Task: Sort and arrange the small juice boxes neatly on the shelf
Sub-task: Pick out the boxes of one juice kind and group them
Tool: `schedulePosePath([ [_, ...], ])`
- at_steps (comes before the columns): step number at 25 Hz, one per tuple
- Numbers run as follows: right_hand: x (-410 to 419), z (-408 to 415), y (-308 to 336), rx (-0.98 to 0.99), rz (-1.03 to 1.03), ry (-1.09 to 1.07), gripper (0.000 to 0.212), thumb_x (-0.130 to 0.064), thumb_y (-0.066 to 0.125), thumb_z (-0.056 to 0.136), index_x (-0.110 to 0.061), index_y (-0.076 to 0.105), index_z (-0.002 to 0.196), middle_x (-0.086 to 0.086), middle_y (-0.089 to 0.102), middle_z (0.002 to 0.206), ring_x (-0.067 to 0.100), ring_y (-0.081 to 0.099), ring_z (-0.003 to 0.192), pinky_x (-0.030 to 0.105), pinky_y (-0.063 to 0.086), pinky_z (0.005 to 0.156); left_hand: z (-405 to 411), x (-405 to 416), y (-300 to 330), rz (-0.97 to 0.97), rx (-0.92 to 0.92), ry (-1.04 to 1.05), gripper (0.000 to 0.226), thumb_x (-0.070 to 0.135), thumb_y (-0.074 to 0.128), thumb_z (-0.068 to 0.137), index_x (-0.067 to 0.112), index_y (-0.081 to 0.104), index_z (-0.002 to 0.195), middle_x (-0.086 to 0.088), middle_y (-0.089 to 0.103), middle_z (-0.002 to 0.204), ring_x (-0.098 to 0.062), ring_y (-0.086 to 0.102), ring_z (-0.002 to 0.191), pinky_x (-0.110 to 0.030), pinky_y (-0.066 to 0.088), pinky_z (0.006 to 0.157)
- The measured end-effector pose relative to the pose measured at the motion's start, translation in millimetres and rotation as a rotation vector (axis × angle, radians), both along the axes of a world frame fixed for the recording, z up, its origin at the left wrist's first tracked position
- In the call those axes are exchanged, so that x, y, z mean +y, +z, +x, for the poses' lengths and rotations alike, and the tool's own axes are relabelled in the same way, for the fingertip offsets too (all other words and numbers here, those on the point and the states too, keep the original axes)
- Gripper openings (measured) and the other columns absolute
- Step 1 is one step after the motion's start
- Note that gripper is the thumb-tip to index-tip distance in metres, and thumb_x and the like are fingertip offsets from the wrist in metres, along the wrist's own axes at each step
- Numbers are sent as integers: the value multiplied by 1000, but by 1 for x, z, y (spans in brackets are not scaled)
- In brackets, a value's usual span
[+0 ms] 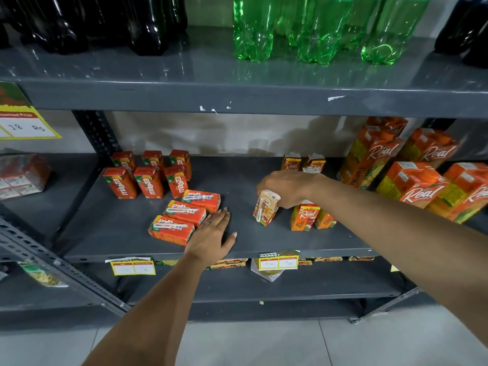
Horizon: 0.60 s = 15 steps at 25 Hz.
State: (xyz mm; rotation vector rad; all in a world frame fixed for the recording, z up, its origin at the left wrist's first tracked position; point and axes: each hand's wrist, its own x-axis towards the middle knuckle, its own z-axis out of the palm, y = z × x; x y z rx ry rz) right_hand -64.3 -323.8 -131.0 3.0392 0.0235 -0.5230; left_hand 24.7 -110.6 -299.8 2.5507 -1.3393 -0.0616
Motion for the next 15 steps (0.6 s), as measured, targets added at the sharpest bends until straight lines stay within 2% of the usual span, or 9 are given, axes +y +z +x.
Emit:
schedulePosePath([
  [3,-6,2,-1,11,-48,-54,60,-39,73,82,-24,51,135,5,59,128,24,57,112,30,43,73,-1,0,0,1,3,6,67,54,33,94,17,27,149,2,21,159,-23,24,143,-36,24,114],
  [6,-10,4,-8,21,-45,-91,72,-50,65,86,-28,37,148,6,51,140,28,52,123,34,45,83,-1,0,1,-7,11,8,67,55,34,94,17,26,149,2,21,159,-23,23,144,-36,23,114],
  [8,-12,4,-12,38,6,-95,72,-47,67,86,-32,34,148,3,44,146,27,46,130,36,45,92,-2,0,2,-8,19,9,67,55,34,95,17,26,149,2,21,159,-23,22,144,-35,22,114],
  [10,-14,1,-12,78,62,-108,78,-35,75,81,-35,34,148,0,37,149,24,42,133,37,45,99,-2,0,1,-10,27,11,66,54,34,95,18,26,149,3,20,159,-23,22,144,-36,23,114],
  [13,-14,-1,-11,131,106,-108,83,-7,76,75,-35,40,144,-3,32,152,23,38,136,36,48,97,-1,0,1,-1,34,17,67,56,33,94,19,24,150,4,19,159,-23,21,144,-37,24,114],
  [15,-16,1,-12,138,136,-101,72,-1,72,74,-35,49,134,-3,37,147,22,39,134,34,47,94,-1,0,0,6,37,21,68,57,32,94,20,23,150,5,17,159,-22,20,145,-37,24,114],
])
